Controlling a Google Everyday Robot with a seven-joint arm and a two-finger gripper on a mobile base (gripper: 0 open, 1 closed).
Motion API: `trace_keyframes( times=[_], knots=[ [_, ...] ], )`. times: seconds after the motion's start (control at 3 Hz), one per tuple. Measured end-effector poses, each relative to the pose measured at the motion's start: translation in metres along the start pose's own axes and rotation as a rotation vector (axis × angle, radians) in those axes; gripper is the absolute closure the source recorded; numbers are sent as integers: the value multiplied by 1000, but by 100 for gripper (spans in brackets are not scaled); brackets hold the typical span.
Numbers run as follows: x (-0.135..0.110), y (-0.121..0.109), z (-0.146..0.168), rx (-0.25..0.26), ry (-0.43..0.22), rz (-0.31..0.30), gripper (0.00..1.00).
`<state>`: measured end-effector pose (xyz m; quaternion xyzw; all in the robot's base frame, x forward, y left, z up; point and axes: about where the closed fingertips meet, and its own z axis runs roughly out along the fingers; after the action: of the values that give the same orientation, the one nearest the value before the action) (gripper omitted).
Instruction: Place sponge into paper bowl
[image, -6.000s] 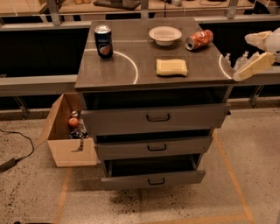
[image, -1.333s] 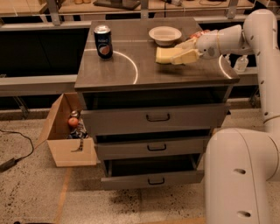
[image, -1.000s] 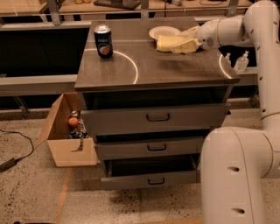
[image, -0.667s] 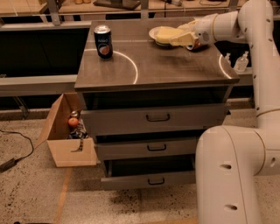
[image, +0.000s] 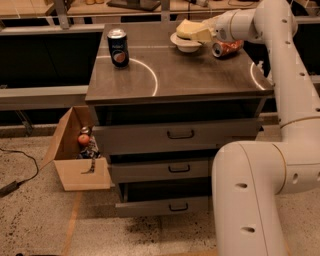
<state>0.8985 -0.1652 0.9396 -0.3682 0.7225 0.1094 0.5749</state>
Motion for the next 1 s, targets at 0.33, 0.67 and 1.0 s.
trace_keyframes(
  times=[0.33,0.67,1.0],
  knots=[
    [-1,-16,13,87,15,19,100],
    [10,-23,25,132,55,45,100],
    [19,-23,36,147,74,61,82]
  ],
)
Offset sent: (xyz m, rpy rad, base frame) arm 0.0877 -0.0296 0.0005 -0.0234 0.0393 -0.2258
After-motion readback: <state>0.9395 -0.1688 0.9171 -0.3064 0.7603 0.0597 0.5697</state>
